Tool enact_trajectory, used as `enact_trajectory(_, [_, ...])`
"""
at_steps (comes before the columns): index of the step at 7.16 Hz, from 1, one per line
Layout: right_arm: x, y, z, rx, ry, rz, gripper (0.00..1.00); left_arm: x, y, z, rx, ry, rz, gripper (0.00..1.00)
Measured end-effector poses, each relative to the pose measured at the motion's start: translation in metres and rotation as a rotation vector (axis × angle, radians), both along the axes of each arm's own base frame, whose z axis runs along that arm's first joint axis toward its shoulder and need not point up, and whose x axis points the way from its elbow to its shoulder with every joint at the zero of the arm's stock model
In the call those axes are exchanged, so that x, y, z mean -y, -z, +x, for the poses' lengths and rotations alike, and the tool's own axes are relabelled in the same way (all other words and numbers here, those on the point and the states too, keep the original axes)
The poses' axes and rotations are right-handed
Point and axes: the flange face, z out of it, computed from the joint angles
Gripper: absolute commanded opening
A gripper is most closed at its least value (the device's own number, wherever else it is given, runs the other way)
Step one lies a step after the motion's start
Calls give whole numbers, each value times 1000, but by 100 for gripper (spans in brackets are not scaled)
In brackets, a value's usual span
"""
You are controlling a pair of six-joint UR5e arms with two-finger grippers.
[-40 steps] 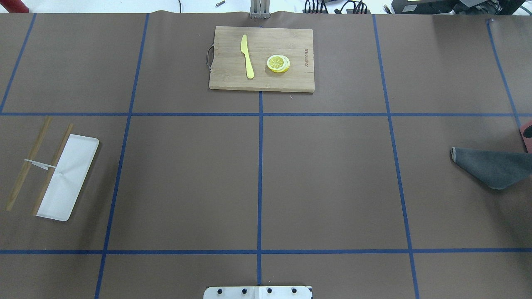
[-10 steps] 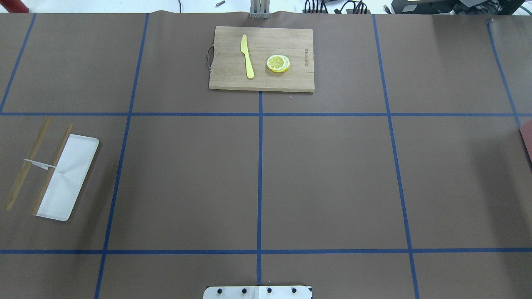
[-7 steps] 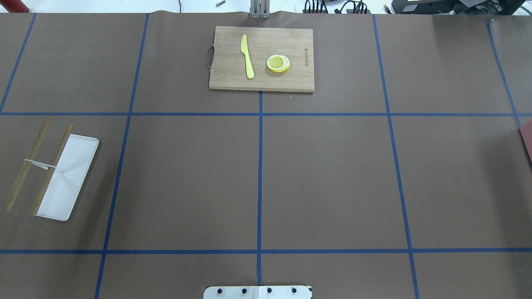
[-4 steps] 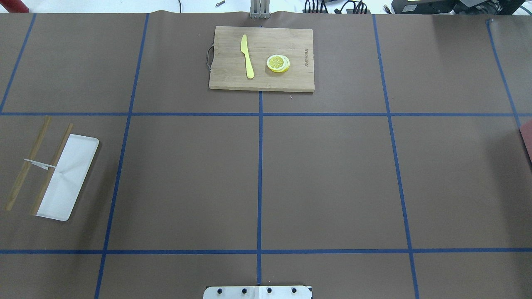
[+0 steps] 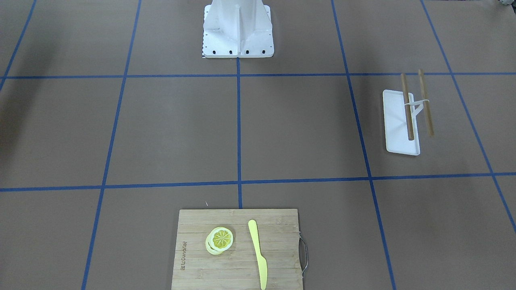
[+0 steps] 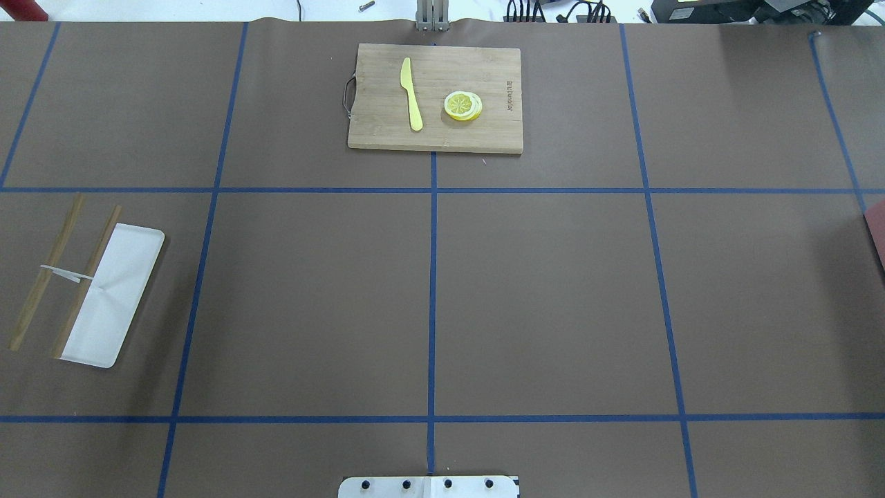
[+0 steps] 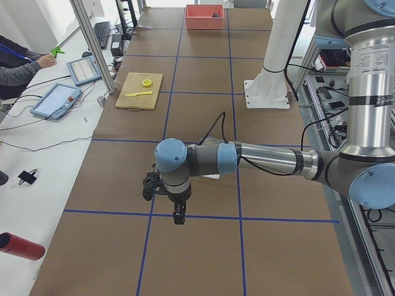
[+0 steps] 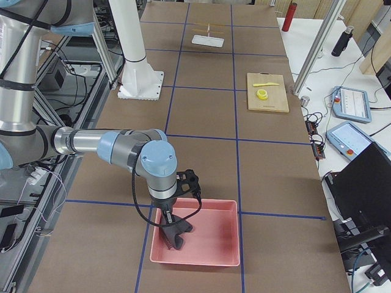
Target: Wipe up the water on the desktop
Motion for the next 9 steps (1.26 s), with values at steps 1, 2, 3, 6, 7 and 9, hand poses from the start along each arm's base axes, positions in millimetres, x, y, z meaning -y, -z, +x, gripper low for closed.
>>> enact_trajectory(1, [4, 3, 0, 5, -20, 0, 100, 0, 0, 0, 0, 0, 0, 99])
enact_trajectory(2, [12, 8, -4, 16, -94, -31, 100, 0, 0, 0, 0, 0, 0, 99])
enact_trajectory(3, [24, 13, -15, 22, -180, -71, 100, 0, 0, 0, 0, -1, 1, 99])
enact_trajectory(6, [55, 16, -62, 24, -326, -155, 100, -1, -1, 1, 0, -2, -1, 99])
enact_trajectory(7, [59, 9, -71, 26, -337, -166, 100, -1, -2, 0, 0, -2, -3, 99])
enact_trajectory(9, [60, -5, -75, 34, -340, -177, 100, -1, -2, 0, 1, -2, -4, 99])
